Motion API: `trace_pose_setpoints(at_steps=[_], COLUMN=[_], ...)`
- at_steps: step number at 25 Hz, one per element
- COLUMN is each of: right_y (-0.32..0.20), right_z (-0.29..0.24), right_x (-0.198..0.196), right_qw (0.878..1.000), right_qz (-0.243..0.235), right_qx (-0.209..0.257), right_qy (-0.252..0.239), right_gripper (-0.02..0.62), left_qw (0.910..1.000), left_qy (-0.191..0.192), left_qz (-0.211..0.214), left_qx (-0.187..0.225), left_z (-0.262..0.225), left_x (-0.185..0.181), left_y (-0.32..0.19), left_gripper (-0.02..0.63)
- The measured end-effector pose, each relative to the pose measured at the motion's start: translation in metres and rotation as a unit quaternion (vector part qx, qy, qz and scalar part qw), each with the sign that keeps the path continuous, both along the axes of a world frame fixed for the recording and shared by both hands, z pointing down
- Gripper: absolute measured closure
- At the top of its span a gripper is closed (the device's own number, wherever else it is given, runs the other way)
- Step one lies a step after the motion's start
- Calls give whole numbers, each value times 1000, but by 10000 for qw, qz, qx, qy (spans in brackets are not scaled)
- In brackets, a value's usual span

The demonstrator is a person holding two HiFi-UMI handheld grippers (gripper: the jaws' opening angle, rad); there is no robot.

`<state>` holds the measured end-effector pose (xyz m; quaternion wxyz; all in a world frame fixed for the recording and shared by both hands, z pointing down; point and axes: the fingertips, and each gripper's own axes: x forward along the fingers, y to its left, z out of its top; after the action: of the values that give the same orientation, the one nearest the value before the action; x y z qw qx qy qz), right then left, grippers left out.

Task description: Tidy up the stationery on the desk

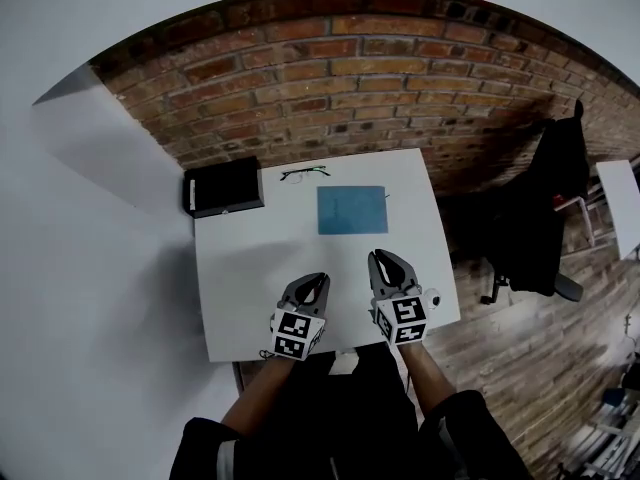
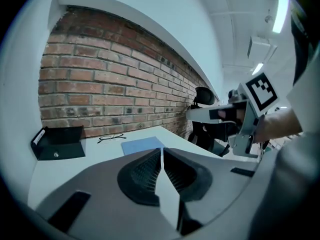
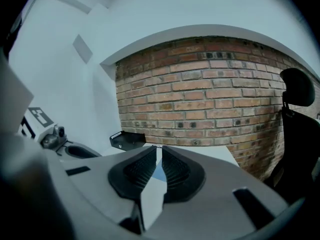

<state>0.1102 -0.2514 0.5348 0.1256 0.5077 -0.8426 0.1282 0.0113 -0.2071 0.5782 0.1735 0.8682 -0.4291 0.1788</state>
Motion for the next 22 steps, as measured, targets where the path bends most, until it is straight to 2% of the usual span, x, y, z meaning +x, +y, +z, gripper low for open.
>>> trace_pose_setpoints(at_steps=[3,7,12,15,19,22], right_y=[-23,-51,-93,-114,-138,-148], right_z=[5,15,29,31,30,38], right_x=[4,10,16,18,15,14], right_qw=[9996,9970,9880,9809,9690,9599], right_qz=[-263,-765,-1496,-1884,-2408,-2735], right_qx=[-9,-92,-161,-130,-96,-139], right_qy=[-33,-4,347,469,547,604], right_gripper=[569,569,569,568,544,525], left_qw=[9998,9975,9898,9841,9753,9665], left_qy=[-133,-93,-534,-597,-503,-666], left_qz=[-156,-668,-1318,-1667,-2131,-2447], left_qx=[-13,-206,-105,-153,-295,-405], left_z=[11,23,29,33,39,49], left_x=[11,23,32,36,39,42], left_y=[-18,-38,-67,-79,-95,-101], left_gripper=[586,586,577,512,480,431])
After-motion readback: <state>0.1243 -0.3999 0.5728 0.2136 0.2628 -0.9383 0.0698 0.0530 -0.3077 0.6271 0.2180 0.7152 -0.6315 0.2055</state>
